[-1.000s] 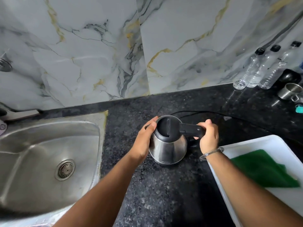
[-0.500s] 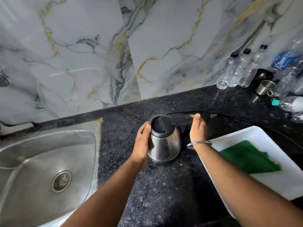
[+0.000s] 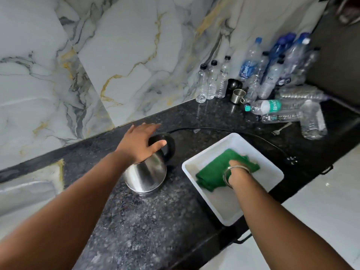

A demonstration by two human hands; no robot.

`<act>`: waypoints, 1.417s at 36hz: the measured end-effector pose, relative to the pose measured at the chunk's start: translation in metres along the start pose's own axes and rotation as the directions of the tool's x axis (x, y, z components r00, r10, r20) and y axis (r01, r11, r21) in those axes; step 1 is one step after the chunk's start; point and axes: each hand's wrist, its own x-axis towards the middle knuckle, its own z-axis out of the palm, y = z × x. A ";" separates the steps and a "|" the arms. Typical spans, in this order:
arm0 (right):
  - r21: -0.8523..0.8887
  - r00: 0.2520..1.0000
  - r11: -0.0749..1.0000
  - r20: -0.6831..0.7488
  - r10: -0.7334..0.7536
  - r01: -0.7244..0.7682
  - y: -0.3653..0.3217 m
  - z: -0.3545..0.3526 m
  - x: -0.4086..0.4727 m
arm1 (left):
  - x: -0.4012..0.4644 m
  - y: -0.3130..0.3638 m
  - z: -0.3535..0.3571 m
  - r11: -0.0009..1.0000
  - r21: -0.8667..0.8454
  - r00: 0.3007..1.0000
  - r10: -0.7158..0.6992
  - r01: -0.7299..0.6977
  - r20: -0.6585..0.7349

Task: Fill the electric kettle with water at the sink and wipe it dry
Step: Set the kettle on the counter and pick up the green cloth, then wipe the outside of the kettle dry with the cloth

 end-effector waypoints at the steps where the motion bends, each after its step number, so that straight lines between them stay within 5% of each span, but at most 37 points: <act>1: 0.031 0.998 0.998 0.006 0.056 -0.057 -0.001 -0.001 0.003 | 0.001 0.000 0.003 0.999 0.025 0.999 -0.029 0.029 0.012; 4: 0.097 0.991 0.986 -0.002 0.136 -0.135 -0.003 -0.001 0.012 | 0.001 0.002 0.007 0.995 0.061 0.996 -0.083 0.084 -0.016; 10: 0.007 0.999 1.000 0.047 0.013 -0.013 0.006 0.006 0.020 | 0.000 0.006 0.011 0.980 0.039 0.978 -0.191 0.194 -0.079; 16: 0.087 0.937 0.936 0.051 -0.347 0.342 0.000 0.021 -0.011 | 0.000 0.007 0.014 0.953 0.029 0.950 -0.296 0.301 -0.102; 22: 0.170 0.758 0.801 0.261 -0.598 0.574 -0.034 0.051 -0.066 | 0.004 0.018 0.010 0.877 0.031 0.877 -0.479 0.480 -0.033; 27: 0.184 0.691 0.744 0.281 -0.666 0.643 -0.026 0.093 -0.124 | 0.018 -0.008 -0.002 0.927 -0.019 0.916 -0.367 0.375 0.159; 30: 0.134 0.662 0.739 0.359 -0.658 0.661 0.006 0.128 -0.151 | 0.018 -0.028 0.001 0.935 -0.002 0.928 -0.351 0.354 0.126; 34: 0.044 0.444 0.489 0.354 -0.823 0.871 0.058 0.164 -0.170 | 0.016 -0.035 0.010 0.903 -0.165 0.917 -0.382 0.396 0.110; 36: 0.000 0.408 0.429 0.306 -0.860 0.904 0.077 0.173 -0.161 | 0.015 -0.036 0.011 0.907 -0.181 0.925 -0.366 0.380 0.105; 41: 0.037 0.582 0.599 0.197 -0.789 0.800 0.113 0.179 -0.131 | 0.016 -0.034 0.010 0.912 -0.169 0.926 -0.358 0.375 0.122; 46: 0.005 0.892 0.932 0.288 -0.349 0.363 0.108 0.172 -0.086 | 0.014 -0.033 0.007 0.907 -0.196 0.926 -0.350 0.372 0.139; 51: 0.073 0.873 0.970 0.425 -0.241 0.232 0.066 0.146 -0.087 | 0.012 -0.032 0.004 0.903 -0.229 0.927 -0.328 0.364 0.180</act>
